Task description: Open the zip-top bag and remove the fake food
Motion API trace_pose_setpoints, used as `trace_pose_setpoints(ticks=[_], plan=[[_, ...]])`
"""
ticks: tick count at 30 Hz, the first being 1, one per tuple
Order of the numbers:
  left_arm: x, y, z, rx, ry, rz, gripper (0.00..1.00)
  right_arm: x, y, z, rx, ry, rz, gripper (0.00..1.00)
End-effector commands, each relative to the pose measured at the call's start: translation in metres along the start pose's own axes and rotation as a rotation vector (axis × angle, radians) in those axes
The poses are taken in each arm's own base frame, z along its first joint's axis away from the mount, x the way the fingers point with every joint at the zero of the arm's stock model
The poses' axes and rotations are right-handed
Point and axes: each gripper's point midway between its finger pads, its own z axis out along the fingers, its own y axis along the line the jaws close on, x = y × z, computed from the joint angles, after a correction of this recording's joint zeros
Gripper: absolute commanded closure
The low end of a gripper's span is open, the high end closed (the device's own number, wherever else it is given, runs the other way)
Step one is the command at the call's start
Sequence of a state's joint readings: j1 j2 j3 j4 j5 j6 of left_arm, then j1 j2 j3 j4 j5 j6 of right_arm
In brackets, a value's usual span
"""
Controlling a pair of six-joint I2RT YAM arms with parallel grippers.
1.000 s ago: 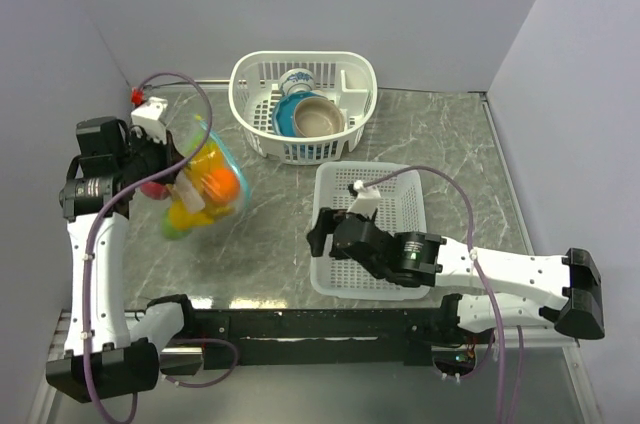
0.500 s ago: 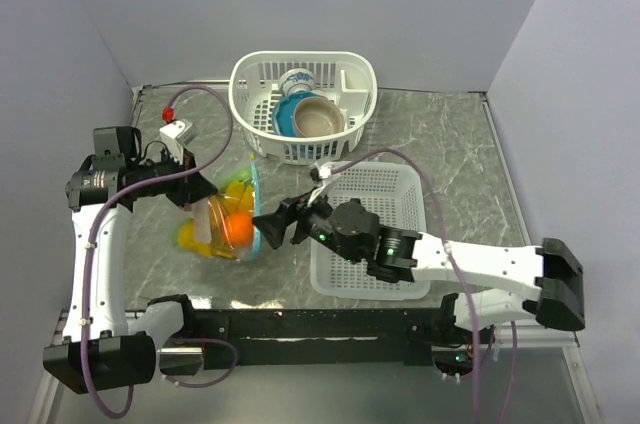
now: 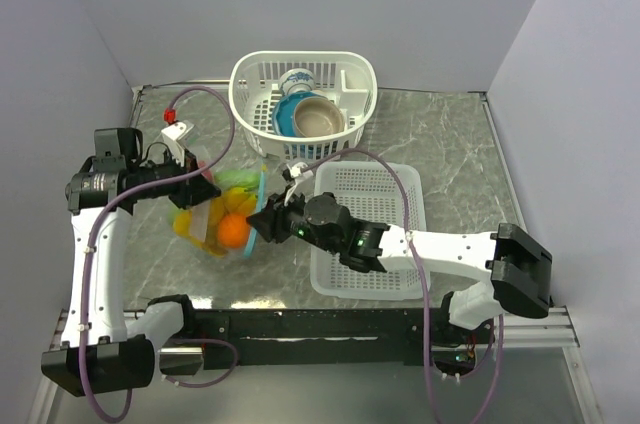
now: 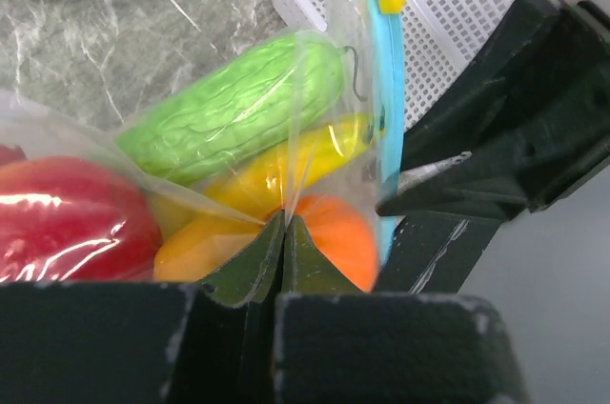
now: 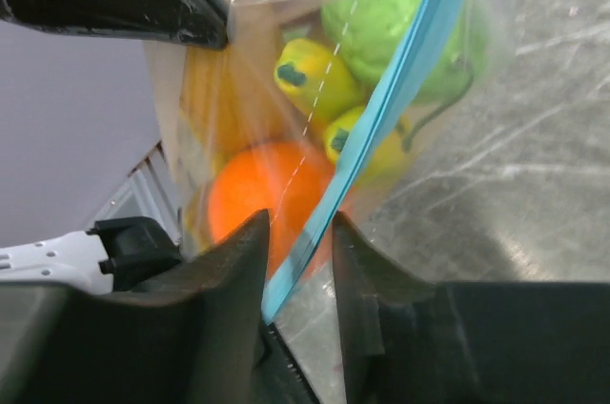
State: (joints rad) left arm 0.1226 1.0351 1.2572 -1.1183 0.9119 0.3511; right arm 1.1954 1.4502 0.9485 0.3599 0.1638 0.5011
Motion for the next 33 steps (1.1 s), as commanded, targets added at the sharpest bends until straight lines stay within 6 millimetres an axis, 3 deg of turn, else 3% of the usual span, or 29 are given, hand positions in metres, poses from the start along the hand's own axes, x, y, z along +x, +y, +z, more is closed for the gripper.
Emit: trace_pose_setpoints(ticks=[1,8,9,11,12,14,18,20,25,27,33], plan=[[-0.018,-0.017,-0.005,0.051,-0.071,0.053,0.97,-0.037,0.025,0.005,-0.11,-0.079,0.047,0.75],[-0.015,-0.016,0.0,0.06,-0.079,0.034,0.97,-0.037,0.023,0.002,-0.138,-0.076,0.075,0.85],[-0.014,-0.016,0.001,0.062,-0.079,0.029,0.93,-0.039,0.024,0.001,-0.144,-0.08,0.074,0.88],[-0.012,-0.013,0.003,0.057,-0.079,0.024,0.66,-0.044,0.024,-0.001,-0.15,-0.084,0.071,1.0],[-0.013,-0.012,0.003,0.051,-0.083,0.023,0.36,-0.045,0.025,-0.002,-0.153,-0.084,0.067,1.0],[-0.018,-0.008,0.004,0.036,-0.102,0.035,0.01,-0.048,0.03,-0.005,-0.17,-0.078,0.05,1.0],[-0.032,-0.012,0.004,0.078,-0.148,0.108,0.03,-0.039,0.046,-0.013,-0.259,0.003,0.008,1.0],[-0.038,-0.024,0.004,0.167,-0.177,0.181,0.03,-0.031,0.046,-0.019,-0.267,0.04,-0.017,1.0],[-0.022,-0.055,0.006,0.436,-0.252,0.302,0.03,-0.026,0.038,-0.037,-0.247,0.084,-0.081,1.0],[-0.026,-0.064,0.002,0.525,-0.337,0.367,0.03,-0.024,0.039,-0.041,-0.254,0.113,-0.124,1.0],[-0.031,-0.062,-0.005,0.537,-0.488,0.423,0.03,-0.036,0.036,-0.053,-0.218,0.173,-0.222,1.0]])
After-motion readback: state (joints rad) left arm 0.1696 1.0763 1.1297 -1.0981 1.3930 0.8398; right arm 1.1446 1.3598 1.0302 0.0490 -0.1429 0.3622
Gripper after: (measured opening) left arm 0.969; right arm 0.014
